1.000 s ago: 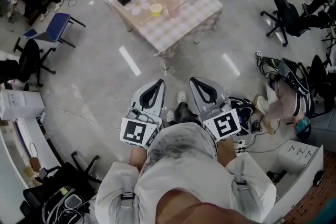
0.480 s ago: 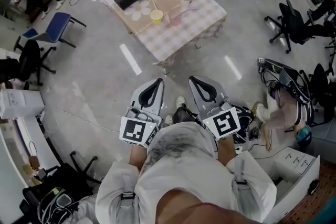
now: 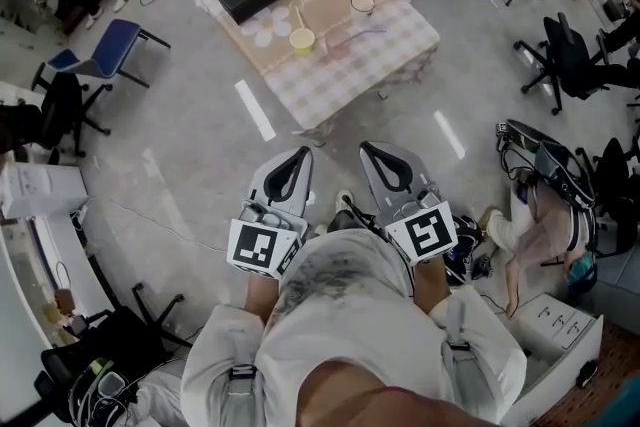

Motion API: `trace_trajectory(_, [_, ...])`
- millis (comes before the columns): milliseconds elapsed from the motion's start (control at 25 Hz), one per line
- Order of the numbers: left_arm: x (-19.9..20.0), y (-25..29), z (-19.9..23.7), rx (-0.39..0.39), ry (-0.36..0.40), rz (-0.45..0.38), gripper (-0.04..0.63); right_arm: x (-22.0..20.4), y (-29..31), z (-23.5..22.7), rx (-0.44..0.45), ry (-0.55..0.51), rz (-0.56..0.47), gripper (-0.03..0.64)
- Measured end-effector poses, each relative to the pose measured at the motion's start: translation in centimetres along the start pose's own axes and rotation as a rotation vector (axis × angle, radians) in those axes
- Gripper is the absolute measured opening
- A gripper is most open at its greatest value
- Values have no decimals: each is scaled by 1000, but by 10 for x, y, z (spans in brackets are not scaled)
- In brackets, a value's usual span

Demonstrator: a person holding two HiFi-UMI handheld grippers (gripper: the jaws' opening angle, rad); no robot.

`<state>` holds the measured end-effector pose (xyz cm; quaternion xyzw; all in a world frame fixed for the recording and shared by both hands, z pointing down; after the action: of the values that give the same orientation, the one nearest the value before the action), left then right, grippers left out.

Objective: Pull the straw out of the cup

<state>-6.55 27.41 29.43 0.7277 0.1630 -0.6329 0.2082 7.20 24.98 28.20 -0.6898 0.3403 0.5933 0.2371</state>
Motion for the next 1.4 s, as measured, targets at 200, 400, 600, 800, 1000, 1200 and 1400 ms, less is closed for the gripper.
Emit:
trace_trajectory(200, [5,17,0,14,1,0,5,4,2,-20,-2,3,49,9])
trace_trajectory(400, [7,32,-5,24,7,-3,5,6,1,-36,14,1,44,9])
trace_trajectory(600, [9,44,-8,42,8,-3,5,17,5,-48,51,-16,-9,9])
trace_trajectory(800, [10,52,-11,46,9,2,5,16,6,-58,56,-2,12,9])
trace_trajectory(1000, [7,59,-4,57,2,10,5,13,18,-65,69,2,21,9])
trace_trajectory(1200, [-2,68,7,54,-20,21,5,9,30,-72,59,5,49,9])
trace_trajectory(1400, [-5,88,24,31,-18,16,5,11,45,-86,30,4,51,9])
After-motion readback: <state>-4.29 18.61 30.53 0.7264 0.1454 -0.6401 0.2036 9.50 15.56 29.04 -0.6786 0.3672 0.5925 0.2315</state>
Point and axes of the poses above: the fingertips, and each gripper's own axes: y forward along the fingers, z to its left, x out of its top, the point moved 5 cm from there along -y, backward along the fingers, and after that the axes turned 14 degrees about y, right-handed, at the moved point
